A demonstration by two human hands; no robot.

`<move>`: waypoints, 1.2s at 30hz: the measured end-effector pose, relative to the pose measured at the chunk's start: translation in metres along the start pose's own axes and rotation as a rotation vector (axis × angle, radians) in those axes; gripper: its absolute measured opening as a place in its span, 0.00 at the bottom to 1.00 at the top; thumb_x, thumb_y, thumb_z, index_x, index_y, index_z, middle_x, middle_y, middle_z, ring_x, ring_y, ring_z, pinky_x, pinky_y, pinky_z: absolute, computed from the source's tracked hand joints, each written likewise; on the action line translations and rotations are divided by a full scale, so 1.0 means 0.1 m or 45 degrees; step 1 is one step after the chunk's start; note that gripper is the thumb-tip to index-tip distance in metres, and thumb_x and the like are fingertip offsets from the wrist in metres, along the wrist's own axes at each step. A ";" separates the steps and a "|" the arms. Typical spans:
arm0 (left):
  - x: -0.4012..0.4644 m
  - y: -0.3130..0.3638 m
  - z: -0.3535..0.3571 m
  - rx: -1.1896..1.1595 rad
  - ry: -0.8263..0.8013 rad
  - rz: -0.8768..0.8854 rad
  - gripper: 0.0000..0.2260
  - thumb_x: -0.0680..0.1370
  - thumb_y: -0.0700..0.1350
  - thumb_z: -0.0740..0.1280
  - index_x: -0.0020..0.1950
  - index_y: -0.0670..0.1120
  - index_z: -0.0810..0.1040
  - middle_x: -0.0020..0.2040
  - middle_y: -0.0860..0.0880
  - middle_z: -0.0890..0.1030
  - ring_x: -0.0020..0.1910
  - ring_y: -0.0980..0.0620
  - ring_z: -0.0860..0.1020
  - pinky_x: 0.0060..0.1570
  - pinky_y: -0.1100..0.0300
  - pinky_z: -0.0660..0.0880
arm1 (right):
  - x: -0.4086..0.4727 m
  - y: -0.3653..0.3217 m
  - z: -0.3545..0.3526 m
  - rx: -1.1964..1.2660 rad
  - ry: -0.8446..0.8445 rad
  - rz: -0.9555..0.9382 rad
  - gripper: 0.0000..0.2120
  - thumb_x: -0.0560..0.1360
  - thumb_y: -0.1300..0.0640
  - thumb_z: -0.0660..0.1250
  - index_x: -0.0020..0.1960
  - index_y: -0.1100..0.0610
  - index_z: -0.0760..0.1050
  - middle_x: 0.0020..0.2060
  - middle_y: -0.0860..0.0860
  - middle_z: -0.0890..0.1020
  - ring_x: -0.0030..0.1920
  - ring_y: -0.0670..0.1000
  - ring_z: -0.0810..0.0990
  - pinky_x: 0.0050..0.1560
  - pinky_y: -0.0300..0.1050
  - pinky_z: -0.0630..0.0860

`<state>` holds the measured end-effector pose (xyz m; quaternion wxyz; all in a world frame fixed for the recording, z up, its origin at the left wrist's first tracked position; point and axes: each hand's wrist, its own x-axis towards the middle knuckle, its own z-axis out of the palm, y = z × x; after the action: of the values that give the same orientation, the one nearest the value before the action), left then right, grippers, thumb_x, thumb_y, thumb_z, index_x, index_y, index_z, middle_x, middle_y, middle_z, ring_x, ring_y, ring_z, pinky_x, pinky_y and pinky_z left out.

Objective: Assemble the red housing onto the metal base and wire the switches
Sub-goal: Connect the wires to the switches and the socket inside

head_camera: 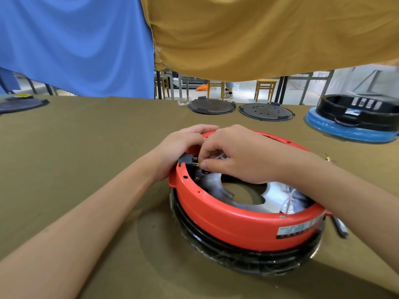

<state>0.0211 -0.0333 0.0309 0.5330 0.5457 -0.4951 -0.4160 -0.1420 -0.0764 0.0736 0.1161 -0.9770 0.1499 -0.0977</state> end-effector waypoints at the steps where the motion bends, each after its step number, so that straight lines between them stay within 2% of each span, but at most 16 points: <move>1: 0.00 0.00 0.01 -0.005 0.004 0.002 0.20 0.74 0.33 0.60 0.61 0.47 0.81 0.49 0.47 0.84 0.44 0.52 0.81 0.38 0.64 0.75 | 0.01 -0.01 0.00 -0.016 0.000 0.000 0.07 0.79 0.53 0.67 0.49 0.51 0.83 0.42 0.41 0.83 0.45 0.42 0.79 0.49 0.43 0.73; 4: -0.01 0.01 0.03 -0.033 0.028 0.007 0.17 0.76 0.33 0.60 0.56 0.47 0.82 0.41 0.50 0.84 0.40 0.54 0.80 0.36 0.64 0.75 | 0.01 -0.03 -0.02 -0.069 0.001 -0.014 0.06 0.79 0.53 0.67 0.48 0.50 0.83 0.41 0.41 0.82 0.44 0.43 0.78 0.48 0.41 0.72; 5: -0.01 0.02 0.04 -0.030 0.044 0.000 0.16 0.76 0.32 0.60 0.58 0.45 0.81 0.40 0.50 0.83 0.39 0.53 0.79 0.37 0.63 0.74 | 0.02 -0.04 -0.02 -0.107 0.000 -0.024 0.06 0.79 0.53 0.67 0.47 0.50 0.83 0.40 0.41 0.82 0.42 0.43 0.78 0.47 0.42 0.72; 8: 0.00 0.04 0.06 -0.003 0.082 -0.029 0.17 0.78 0.32 0.59 0.66 0.39 0.76 0.42 0.47 0.79 0.40 0.51 0.76 0.39 0.60 0.72 | 0.03 -0.06 -0.02 -0.244 0.006 -0.040 0.07 0.79 0.52 0.66 0.47 0.48 0.83 0.35 0.41 0.78 0.37 0.43 0.74 0.43 0.43 0.69; 12: 0.02 0.07 0.09 0.035 0.120 -0.027 0.18 0.79 0.31 0.58 0.68 0.36 0.73 0.49 0.43 0.77 0.42 0.49 0.75 0.38 0.60 0.72 | 0.02 -0.08 -0.01 -0.302 0.046 -0.031 0.08 0.80 0.50 0.65 0.49 0.47 0.83 0.34 0.41 0.75 0.37 0.45 0.73 0.41 0.41 0.66; 14: 0.03 0.06 0.09 0.037 0.130 -0.032 0.18 0.79 0.31 0.58 0.68 0.36 0.74 0.51 0.43 0.77 0.45 0.47 0.75 0.39 0.59 0.72 | 0.02 -0.09 -0.01 -0.287 0.053 -0.025 0.08 0.79 0.50 0.65 0.49 0.47 0.83 0.34 0.41 0.77 0.38 0.45 0.74 0.41 0.41 0.67; 16: 0.03 0.06 0.08 0.047 0.123 -0.043 0.17 0.79 0.32 0.59 0.67 0.37 0.74 0.50 0.43 0.78 0.46 0.46 0.75 0.40 0.57 0.73 | 0.01 -0.08 -0.03 -0.228 0.062 -0.009 0.07 0.78 0.49 0.67 0.49 0.48 0.84 0.39 0.43 0.83 0.41 0.46 0.78 0.45 0.43 0.72; 20: 0.03 0.05 0.05 0.113 0.099 -0.041 0.16 0.78 0.34 0.61 0.66 0.36 0.75 0.46 0.44 0.79 0.45 0.47 0.77 0.41 0.57 0.73 | -0.03 -0.03 -0.05 -0.169 0.004 -0.014 0.06 0.77 0.48 0.68 0.49 0.48 0.83 0.43 0.44 0.84 0.45 0.46 0.80 0.51 0.47 0.77; 24: 0.06 0.02 0.07 0.121 0.131 -0.033 0.16 0.78 0.34 0.61 0.65 0.36 0.75 0.49 0.42 0.78 0.48 0.45 0.75 0.42 0.55 0.73 | -0.03 -0.01 -0.03 -0.173 -0.003 -0.041 0.06 0.78 0.53 0.67 0.47 0.47 0.82 0.41 0.44 0.83 0.43 0.46 0.80 0.48 0.48 0.76; 30: 0.05 0.02 0.09 0.068 0.169 -0.041 0.17 0.78 0.33 0.60 0.66 0.36 0.75 0.50 0.41 0.78 0.48 0.44 0.75 0.42 0.55 0.73 | -0.01 -0.04 -0.02 -0.226 0.071 -0.102 0.07 0.77 0.53 0.67 0.46 0.47 0.84 0.36 0.45 0.82 0.37 0.47 0.77 0.43 0.48 0.75; 33: 0.02 0.02 0.10 0.043 0.157 -0.017 0.17 0.77 0.33 0.60 0.65 0.37 0.76 0.49 0.42 0.79 0.45 0.46 0.76 0.39 0.57 0.73 | -0.01 -0.03 -0.04 -0.219 0.053 -0.102 0.07 0.78 0.52 0.67 0.48 0.47 0.85 0.38 0.45 0.84 0.39 0.46 0.78 0.45 0.48 0.76; 36: 0.01 0.00 0.09 0.019 0.138 0.017 0.15 0.76 0.34 0.60 0.59 0.39 0.80 0.44 0.46 0.81 0.40 0.51 0.78 0.37 0.60 0.74 | 0.02 -0.01 -0.03 -0.210 0.043 -0.072 0.07 0.78 0.52 0.68 0.49 0.47 0.84 0.40 0.43 0.84 0.38 0.43 0.78 0.44 0.43 0.74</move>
<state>0.0122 -0.0359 0.0304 0.5577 0.5680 -0.4721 -0.3788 -0.1406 -0.0765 0.0772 0.0299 -0.9853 0.1317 -0.1046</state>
